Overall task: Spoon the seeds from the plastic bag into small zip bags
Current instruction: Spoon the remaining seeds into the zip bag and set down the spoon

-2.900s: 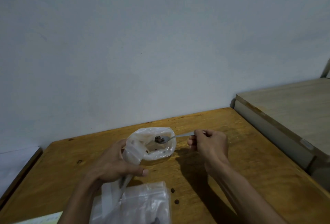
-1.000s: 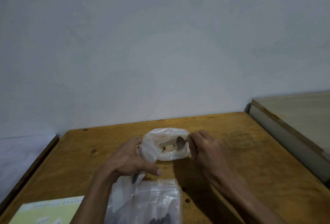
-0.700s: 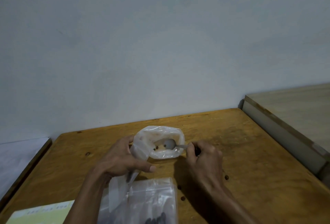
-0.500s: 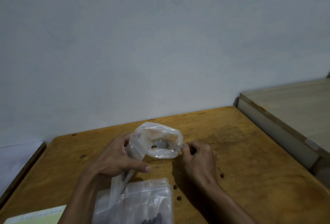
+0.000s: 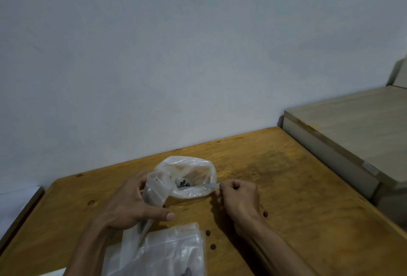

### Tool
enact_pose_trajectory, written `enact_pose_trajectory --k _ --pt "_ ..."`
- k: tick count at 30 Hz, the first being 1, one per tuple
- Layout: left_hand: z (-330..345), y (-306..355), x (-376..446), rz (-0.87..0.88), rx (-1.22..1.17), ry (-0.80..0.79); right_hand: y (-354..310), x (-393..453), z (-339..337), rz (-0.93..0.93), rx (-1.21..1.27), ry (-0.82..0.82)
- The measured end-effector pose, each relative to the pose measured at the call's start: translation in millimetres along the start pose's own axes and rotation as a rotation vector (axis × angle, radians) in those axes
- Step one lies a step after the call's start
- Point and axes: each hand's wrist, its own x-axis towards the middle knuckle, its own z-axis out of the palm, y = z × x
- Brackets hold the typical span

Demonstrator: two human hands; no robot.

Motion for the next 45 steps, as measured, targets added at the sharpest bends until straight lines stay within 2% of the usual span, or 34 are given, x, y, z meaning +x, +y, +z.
enact_pose_trajectory --k 9,15,31,41,45 --pt "8.2 -0.2 -1.5 0.044 0.029 0.08 -17.2 -1.7 -15.0 -0.101 0.033 0.104" --pt "9.4 1.0 -3.0 0.05 0.031 0.091 -29.7 -9.7 -26.1 -0.119 0.061 0.056" --pt "6.7 7.7 31.3 -0.038 -0.217 0.122 -38.5 -23.8 -35.2 -0.157 0.083 0.0" --pt "1.3 -0.7 29.1 -0.044 -0.122 0.157 -39.9 -27.0 -52.4 -0.156 0.102 -0.018" --pt "-1.0 0.0 12.5 0.018 -0.011 0.218 -56.2 -35.5 -49.2 -0.245 0.12 -0.069"
